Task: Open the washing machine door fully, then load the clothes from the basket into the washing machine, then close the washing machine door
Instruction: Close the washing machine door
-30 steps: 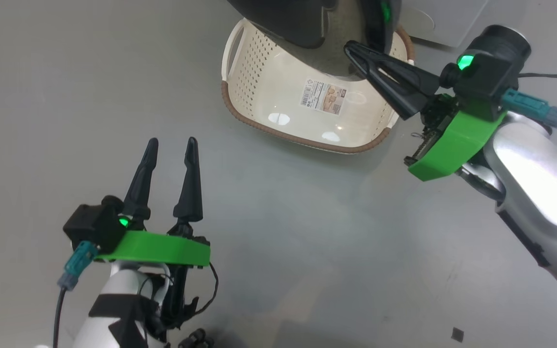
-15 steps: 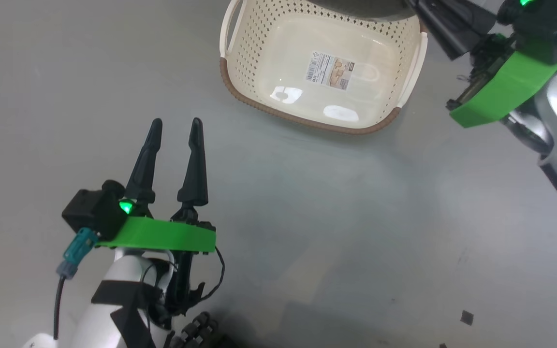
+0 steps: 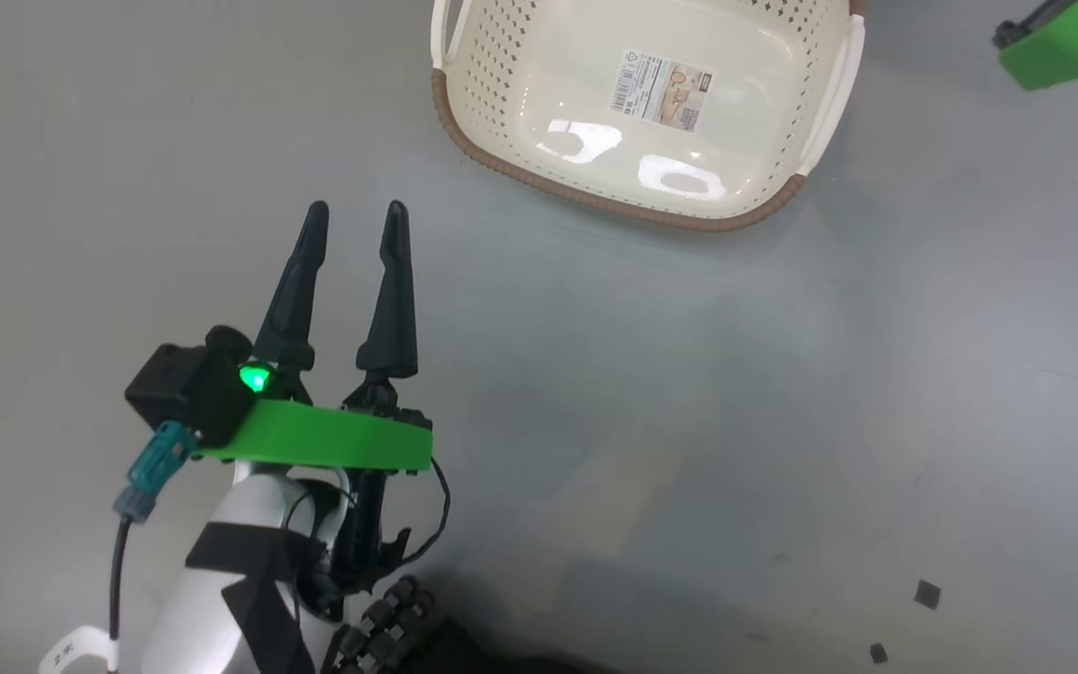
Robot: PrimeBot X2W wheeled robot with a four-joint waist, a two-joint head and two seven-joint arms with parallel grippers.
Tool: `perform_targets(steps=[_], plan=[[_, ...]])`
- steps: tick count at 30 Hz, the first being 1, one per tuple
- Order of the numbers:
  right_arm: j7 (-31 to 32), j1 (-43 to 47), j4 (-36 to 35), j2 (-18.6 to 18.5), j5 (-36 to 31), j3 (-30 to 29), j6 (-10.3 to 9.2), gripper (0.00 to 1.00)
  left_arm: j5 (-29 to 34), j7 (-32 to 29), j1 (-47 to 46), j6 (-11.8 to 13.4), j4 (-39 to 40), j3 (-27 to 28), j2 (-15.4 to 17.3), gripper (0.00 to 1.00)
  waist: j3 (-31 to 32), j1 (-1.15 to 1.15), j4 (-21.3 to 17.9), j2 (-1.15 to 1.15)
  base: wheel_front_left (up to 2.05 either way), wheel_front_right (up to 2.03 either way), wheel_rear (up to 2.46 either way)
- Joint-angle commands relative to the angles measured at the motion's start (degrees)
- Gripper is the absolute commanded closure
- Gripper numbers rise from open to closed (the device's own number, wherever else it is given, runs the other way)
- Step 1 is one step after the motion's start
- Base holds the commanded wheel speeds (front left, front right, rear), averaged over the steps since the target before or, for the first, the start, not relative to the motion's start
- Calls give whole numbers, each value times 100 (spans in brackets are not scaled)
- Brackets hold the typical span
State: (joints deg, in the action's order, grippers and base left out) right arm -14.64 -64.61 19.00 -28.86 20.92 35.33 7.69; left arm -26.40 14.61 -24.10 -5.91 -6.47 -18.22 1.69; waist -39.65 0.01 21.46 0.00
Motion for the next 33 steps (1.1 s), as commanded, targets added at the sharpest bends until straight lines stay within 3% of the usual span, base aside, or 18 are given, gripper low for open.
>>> perform_targets(steps=[1,14,33], plan=[[-36,-190,-66,-71,-18,-85,-20,100,-51,39,-11,53,201,144,119,0,-42,-1,31,0,0,0,0],[-36,-1027,579,-234,-189,-20,-20,100,-139,39,-55,89,231,60,119,0,-212,-1,150,0,0,0,0],[-36,-1543,1341,55,-696,-490,-20,100,-261,39,-119,136,230,-32,119,0,-320,-1,218,0,0,0,0]])
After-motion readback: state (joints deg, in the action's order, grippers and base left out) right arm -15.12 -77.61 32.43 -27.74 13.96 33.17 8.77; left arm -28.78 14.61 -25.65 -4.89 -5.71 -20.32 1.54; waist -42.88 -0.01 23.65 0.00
